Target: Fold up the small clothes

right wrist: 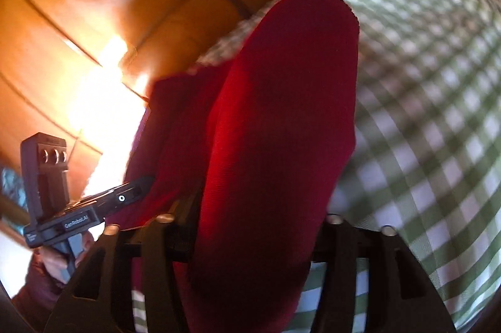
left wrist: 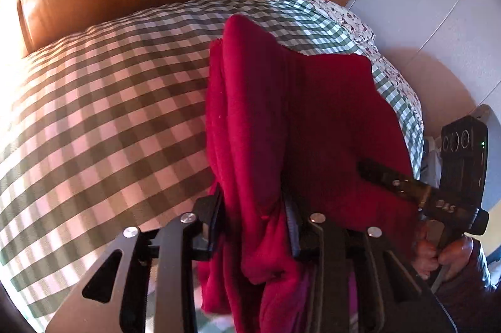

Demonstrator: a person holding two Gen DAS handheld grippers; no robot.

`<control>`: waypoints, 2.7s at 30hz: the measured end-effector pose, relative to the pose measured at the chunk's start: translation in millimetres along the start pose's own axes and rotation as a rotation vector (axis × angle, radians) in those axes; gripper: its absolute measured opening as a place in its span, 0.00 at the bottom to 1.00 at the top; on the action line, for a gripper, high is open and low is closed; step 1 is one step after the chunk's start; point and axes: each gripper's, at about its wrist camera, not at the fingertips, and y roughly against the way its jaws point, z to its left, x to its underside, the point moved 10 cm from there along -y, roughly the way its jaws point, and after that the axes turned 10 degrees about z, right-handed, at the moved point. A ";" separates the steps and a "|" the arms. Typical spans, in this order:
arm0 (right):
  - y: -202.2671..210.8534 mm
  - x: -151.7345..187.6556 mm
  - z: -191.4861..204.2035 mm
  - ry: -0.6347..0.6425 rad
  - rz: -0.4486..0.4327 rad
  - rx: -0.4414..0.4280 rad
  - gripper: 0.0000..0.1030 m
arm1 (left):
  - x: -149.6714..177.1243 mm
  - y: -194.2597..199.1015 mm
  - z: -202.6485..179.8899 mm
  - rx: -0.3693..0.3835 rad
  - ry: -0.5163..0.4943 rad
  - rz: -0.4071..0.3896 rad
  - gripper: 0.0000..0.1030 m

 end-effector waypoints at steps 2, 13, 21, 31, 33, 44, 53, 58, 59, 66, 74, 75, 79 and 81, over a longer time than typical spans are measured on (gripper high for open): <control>1.2 0.2 -1.2 -0.011 -0.011 0.003 0.63 | 2.2 0.9 3.3 0.010 0.025 0.004 0.35; 66.8 -14.9 33.3 0.173 -0.179 0.397 0.69 | -26.7 66.0 -4.5 -0.035 -0.008 -0.262 0.44; 32.5 17.4 45.5 0.321 -0.089 0.537 0.54 | -28.6 36.0 -34.2 -0.092 -0.122 -0.168 0.39; 29.0 27.7 26.2 0.268 -0.118 0.533 0.56 | -31.0 17.7 -32.4 -0.134 -0.111 -0.139 0.40; 32.4 27.1 27.6 0.257 -0.119 0.538 0.58 | -28.8 21.4 -34.1 -0.144 -0.113 -0.145 0.44; 54.5 39.0 41.8 0.259 -0.139 0.593 0.60 | -13.2 37.5 -28.4 -0.161 -0.085 -0.181 0.56; 65.8 72.5 59.0 0.294 -0.127 0.600 0.60 | 4.1 34.9 -3.9 -0.186 0.003 -0.168 0.58; 41.8 91.4 36.5 0.217 -0.010 0.647 0.60 | 15.2 37.7 7.2 -0.163 0.054 -0.168 0.58; 45.0 90.3 38.1 0.211 -0.019 0.643 0.60 | 16.9 43.7 6.5 -0.169 0.051 -0.187 0.58; 81.7 75.9 58.2 0.158 -0.177 0.655 0.80 | 28.1 78.6 8.2 -0.170 0.092 -0.281 0.80; 102.8 73.7 69.4 0.098 -0.288 0.703 0.91 | 42.0 100.4 4.4 -0.263 0.098 -0.343 0.93; 102.8 73.7 69.4 0.098 -0.288 0.703 0.91 | 43.2 102.9 3.9 -0.273 0.100 -0.351 0.95; 110.7 76.6 78.2 0.104 -0.331 0.721 0.95 | 47.5 111.8 -0.1 -0.318 0.105 -0.378 0.97; 112.1 78.3 79.2 0.098 -0.343 0.720 0.95 | 49.0 115.0 -2.9 -0.335 0.098 -0.383 0.97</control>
